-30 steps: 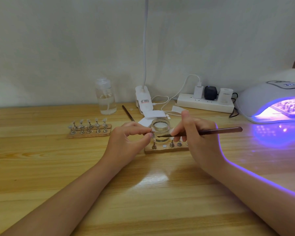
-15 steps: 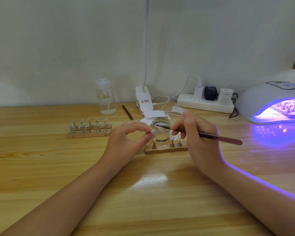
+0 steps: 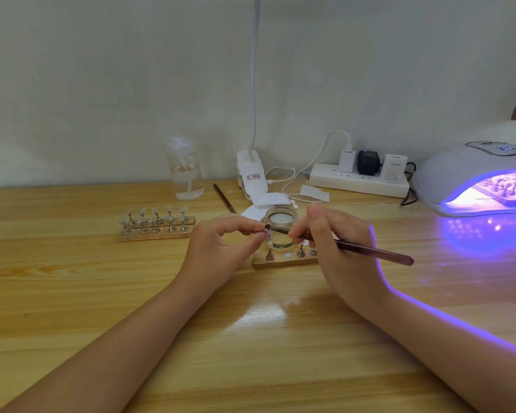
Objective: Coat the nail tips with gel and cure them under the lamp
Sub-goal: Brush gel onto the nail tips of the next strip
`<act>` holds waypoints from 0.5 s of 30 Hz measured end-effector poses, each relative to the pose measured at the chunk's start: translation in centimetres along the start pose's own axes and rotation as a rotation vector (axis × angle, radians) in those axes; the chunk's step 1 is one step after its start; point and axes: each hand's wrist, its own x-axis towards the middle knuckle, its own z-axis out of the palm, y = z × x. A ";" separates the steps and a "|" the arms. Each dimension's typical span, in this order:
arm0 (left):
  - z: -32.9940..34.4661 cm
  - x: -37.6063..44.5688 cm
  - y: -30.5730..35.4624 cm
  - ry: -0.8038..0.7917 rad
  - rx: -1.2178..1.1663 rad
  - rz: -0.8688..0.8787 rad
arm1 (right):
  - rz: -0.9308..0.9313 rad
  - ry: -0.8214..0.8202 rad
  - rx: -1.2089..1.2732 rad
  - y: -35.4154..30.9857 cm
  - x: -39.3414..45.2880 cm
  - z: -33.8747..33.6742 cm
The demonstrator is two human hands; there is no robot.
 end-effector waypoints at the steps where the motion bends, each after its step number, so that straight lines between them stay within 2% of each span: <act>1: 0.0 0.0 0.0 0.001 0.004 0.001 | -0.004 0.002 0.014 -0.1 0.0 0.0; 4: -0.1 -0.1 0.1 0.000 0.009 0.004 | 0.009 0.002 0.067 -0.3 -0.1 0.0; 9: 0.0 0.0 0.1 -0.001 0.006 -0.002 | 0.140 0.083 0.110 -0.2 0.0 -0.1; 15: 0.0 0.0 0.1 -0.007 0.008 0.004 | 0.171 0.045 0.076 -0.2 0.0 0.1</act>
